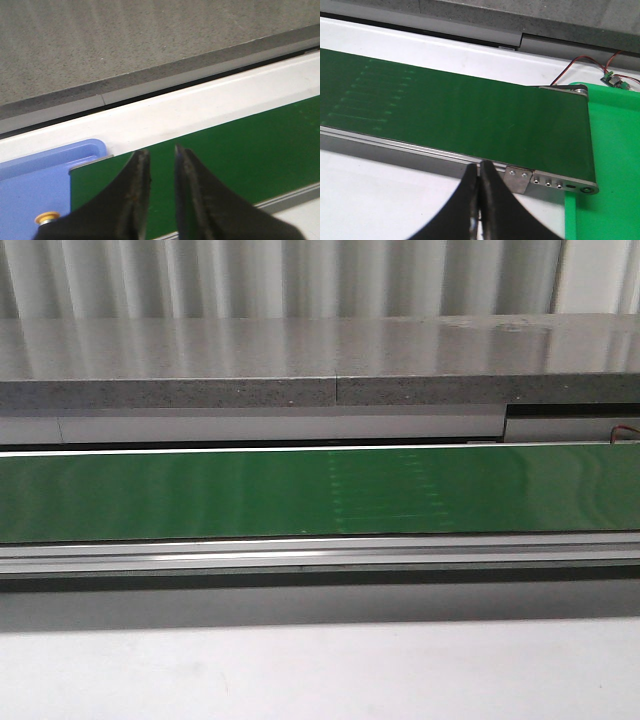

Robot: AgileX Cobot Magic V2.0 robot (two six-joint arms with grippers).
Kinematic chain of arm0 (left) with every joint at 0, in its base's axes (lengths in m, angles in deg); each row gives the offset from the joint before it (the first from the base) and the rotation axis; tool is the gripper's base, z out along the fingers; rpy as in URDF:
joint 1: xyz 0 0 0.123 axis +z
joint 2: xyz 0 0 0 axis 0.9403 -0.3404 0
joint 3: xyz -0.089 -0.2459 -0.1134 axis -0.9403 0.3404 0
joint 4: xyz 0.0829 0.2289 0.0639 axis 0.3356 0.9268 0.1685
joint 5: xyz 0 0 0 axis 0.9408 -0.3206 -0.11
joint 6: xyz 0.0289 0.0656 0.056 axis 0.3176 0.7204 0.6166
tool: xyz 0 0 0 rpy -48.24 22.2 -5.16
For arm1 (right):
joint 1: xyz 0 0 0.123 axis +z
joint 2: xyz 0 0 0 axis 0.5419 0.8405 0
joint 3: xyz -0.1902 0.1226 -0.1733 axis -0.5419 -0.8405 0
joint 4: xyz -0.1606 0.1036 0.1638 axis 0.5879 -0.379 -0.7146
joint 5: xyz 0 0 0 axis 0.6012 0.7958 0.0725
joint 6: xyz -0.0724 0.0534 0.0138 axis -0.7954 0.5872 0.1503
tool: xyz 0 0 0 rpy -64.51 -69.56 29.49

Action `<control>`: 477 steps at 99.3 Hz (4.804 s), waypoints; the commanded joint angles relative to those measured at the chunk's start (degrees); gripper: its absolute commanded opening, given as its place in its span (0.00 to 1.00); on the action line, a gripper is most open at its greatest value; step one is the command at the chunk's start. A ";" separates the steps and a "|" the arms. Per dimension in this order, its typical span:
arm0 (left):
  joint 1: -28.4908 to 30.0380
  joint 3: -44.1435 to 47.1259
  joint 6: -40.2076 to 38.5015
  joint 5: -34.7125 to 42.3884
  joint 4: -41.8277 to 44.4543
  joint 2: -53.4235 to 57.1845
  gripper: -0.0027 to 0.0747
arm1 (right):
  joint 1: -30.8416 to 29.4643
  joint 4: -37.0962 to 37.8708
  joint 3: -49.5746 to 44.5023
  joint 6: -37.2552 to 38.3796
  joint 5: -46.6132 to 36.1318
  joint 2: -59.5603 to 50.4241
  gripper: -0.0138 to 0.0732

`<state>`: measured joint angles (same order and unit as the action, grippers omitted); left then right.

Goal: Move button from right to left

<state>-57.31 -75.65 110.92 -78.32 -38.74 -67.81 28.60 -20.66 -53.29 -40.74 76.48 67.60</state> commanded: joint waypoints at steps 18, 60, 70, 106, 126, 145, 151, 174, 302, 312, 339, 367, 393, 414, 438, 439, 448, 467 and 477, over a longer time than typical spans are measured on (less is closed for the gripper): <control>-0.93 4.37 -0.04 5.44 -4.79 6.56 0.01 | 0.05 -0.64 1.53 -0.35 -3.58 0.28 0.08; -0.93 4.48 -0.04 5.44 -4.79 6.60 0.01 | 0.05 -0.64 1.53 -0.35 -3.58 0.28 0.08; -0.93 4.48 -0.04 5.84 -4.79 6.60 0.01 | 0.05 -0.64 1.53 -0.35 -3.58 0.28 0.08; -11.38 26.22 -35.94 38.50 29.50 16.19 0.01 | 0.05 -0.64 1.53 -0.35 -3.58 0.28 0.08; -11.38 36.08 -47.41 42.37 38.82 26.01 0.01 | 0.05 -0.64 1.53 -0.35 -3.58 0.28 0.08; -11.38 43.86 -47.83 42.93 39.20 35.85 0.01 | 0.05 -0.64 1.53 -0.35 -3.58 0.28 0.08; -11.38 45.41 -47.94 42.93 39.20 38.39 0.01 | 0.05 -0.64 1.53 -0.35 -3.58 0.28 0.08; -13.76 48.40 -48.05 46.13 39.34 38.64 0.01 | 0.05 -0.64 1.53 -0.35 -3.56 0.28 0.08; -14.69 50.40 -48.05 51.89 39.09 38.64 0.01 | 0.05 -0.64 1.53 -0.35 -3.61 0.28 0.08; -14.69 50.40 -48.05 51.89 39.09 38.64 0.01 | 0.05 -0.64 1.47 -0.35 -3.61 0.28 0.08; -14.69 50.40 -48.05 51.89 39.09 38.64 0.01 | 1.56 0.08 -2.05 0.47 -11.66 -3.34 0.08; -14.69 50.40 -48.05 51.89 39.09 38.64 0.01 | 5.14 10.72 -14.50 16.36 -23.14 -14.74 0.08; -14.69 50.40 -48.05 51.89 39.09 38.64 0.01 | 5.24 14.01 -24.33 22.56 -30.72 -24.02 0.08; -14.69 50.40 -48.05 51.89 39.09 38.64 0.01 | 5.24 14.26 -30.11 25.68 -39.74 -23.78 0.08; -14.69 50.40 -48.05 51.89 39.09 38.64 0.01 | 5.24 15.12 -31.46 26.07 -42.21 -23.78 0.08; -14.69 50.40 -48.05 51.89 39.09 38.64 0.01 | 5.24 15.11 -31.46 26.07 -42.26 -23.78 0.08; -14.69 50.40 -48.05 51.89 39.09 38.64 0.01 | 5.24 15.11 -31.46 26.07 -42.21 -23.78 0.08; -14.69 50.40 -48.05 51.89 39.09 38.64 0.01 | 5.24 15.11 -31.46 26.07 -42.21 -23.78 0.08; -14.69 50.40 -48.05 51.89 39.09 38.64 0.01 | 5.24 15.11 -31.46 26.07 -42.21 -23.78 0.08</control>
<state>-71.45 -26.72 63.61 -31.13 0.75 -31.00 33.82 -6.43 -85.69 -14.57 39.03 44.63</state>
